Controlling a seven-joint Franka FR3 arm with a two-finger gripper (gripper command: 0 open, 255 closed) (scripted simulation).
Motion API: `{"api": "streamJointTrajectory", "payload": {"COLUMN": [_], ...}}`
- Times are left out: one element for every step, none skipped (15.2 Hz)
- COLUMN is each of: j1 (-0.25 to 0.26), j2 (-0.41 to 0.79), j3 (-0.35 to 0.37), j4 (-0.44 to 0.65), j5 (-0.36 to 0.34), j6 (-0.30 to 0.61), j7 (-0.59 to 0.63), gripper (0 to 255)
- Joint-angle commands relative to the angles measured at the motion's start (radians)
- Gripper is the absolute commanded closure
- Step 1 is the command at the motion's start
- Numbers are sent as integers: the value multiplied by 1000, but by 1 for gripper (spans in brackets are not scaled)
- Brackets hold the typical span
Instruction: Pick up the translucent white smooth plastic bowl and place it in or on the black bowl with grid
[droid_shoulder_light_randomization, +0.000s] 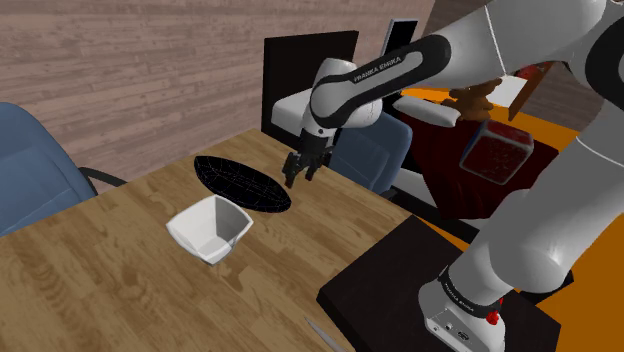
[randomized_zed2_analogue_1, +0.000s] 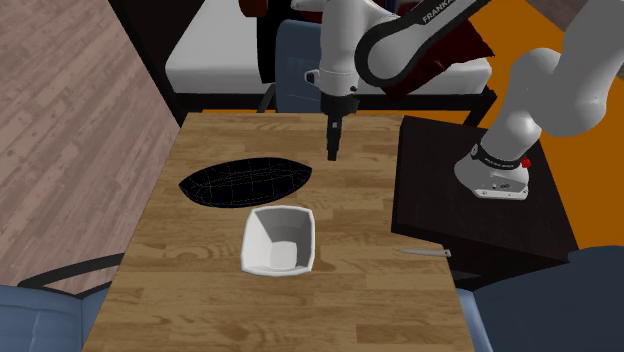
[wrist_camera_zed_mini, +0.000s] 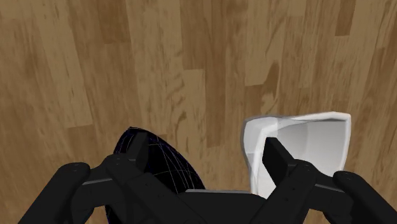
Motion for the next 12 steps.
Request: {"api": "streamJointTrajectory", "payload": {"j1": [14, 19, 23, 27, 31, 34, 38, 41, 44, 47, 51, 54], "j2": [72, 107, 142, 178, 213, 248, 283, 318, 353, 388, 423, 458], "j3": [13, 19, 26, 33, 40, 47, 54, 62, 69, 76, 84, 90], "j4": [38, 60, 82, 106, 131, 157, 185, 213, 242, 273, 305, 338], "j5": [34, 50, 65, 79, 92, 105, 117, 127, 136, 145, 152, 158], "j6": [44, 62, 79, 94, 109, 123, 135, 147, 158, 167, 176, 183], "j7": [-16, -26, -35, -45, -53, -61, -69, -76, -83, -88, -94, -98], "gripper": [0, 0, 0, 0, 0, 0, 0, 0, 0, 0, 0, 0]}}
